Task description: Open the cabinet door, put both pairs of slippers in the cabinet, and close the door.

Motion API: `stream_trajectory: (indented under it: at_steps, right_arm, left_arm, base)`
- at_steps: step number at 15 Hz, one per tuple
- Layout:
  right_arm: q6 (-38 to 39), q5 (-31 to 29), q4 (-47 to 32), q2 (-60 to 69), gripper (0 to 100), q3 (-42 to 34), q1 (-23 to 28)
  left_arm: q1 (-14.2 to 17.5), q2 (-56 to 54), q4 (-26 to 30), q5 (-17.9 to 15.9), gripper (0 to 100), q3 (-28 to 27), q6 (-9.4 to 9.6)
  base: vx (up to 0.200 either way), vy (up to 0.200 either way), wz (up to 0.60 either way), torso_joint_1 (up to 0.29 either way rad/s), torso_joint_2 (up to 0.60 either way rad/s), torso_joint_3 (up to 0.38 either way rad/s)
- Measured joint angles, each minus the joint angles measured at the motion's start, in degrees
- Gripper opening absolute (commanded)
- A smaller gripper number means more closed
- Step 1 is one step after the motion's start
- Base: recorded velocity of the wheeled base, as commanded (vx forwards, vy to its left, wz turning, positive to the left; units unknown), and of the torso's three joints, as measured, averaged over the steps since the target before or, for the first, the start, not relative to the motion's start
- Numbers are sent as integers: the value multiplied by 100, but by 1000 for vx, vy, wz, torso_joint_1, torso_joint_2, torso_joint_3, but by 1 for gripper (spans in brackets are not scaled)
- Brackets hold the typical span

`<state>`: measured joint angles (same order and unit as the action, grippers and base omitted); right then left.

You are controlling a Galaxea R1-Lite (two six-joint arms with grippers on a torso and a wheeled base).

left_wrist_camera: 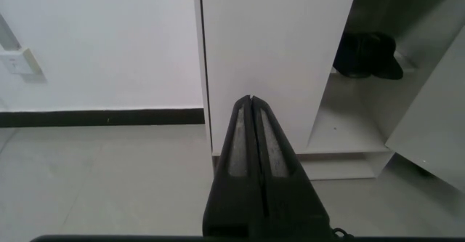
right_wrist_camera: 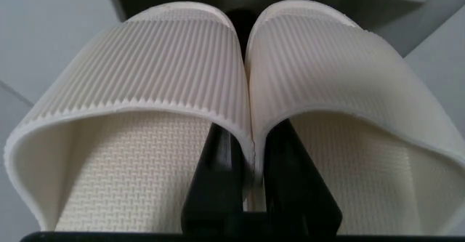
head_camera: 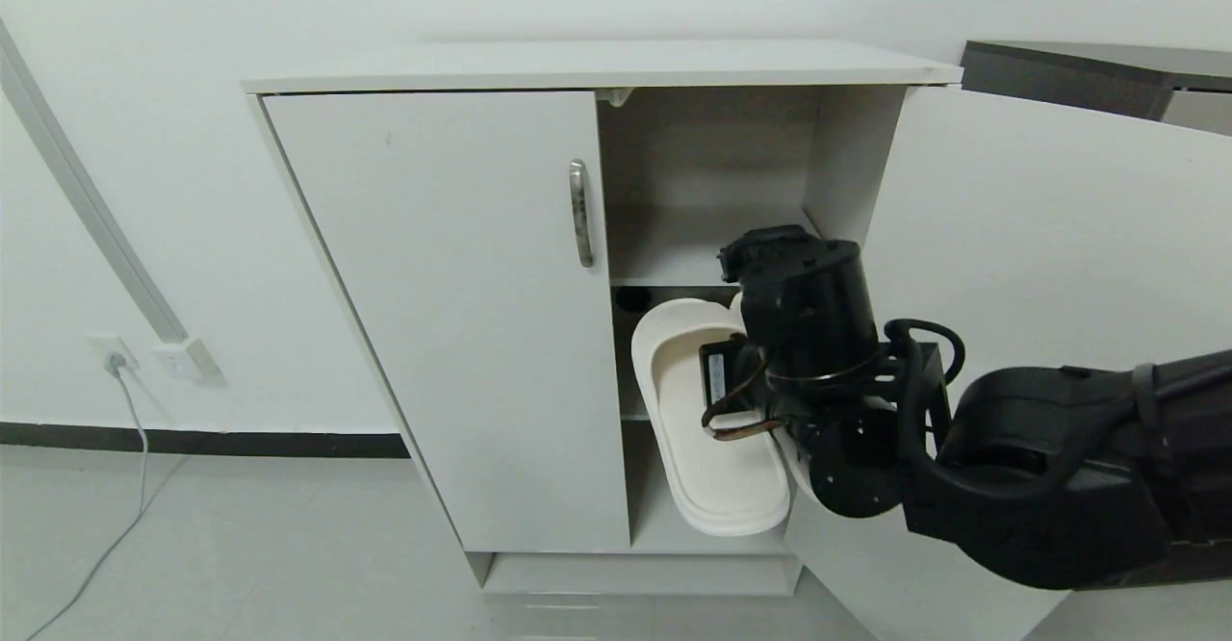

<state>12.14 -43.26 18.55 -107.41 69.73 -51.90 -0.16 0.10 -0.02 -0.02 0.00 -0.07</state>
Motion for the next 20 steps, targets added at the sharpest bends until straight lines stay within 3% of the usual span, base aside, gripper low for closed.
stream_trajectory:
  at_steps: [3, 9, 20]
  right_arm:
    - [146, -74, -372, -102, 0, 533, 134]
    - [134, -74, -384, -162, 0, 658, 165]
    - [132, -83, -378, -149, 0, 649, 160]
  left_arm:
    - [-2, 0, 2, 0, 0, 0, 0]
    - [-2, 0, 2, 2, 0, 0, 0]
    - [-2, 0, 2, -7, 0, 0, 7]
  base:
    - [0, 0, 0, 0, 0, 0]
    - [0, 0, 0, 0, 0, 0]
    - [200, 0, 0, 1, 2, 4]
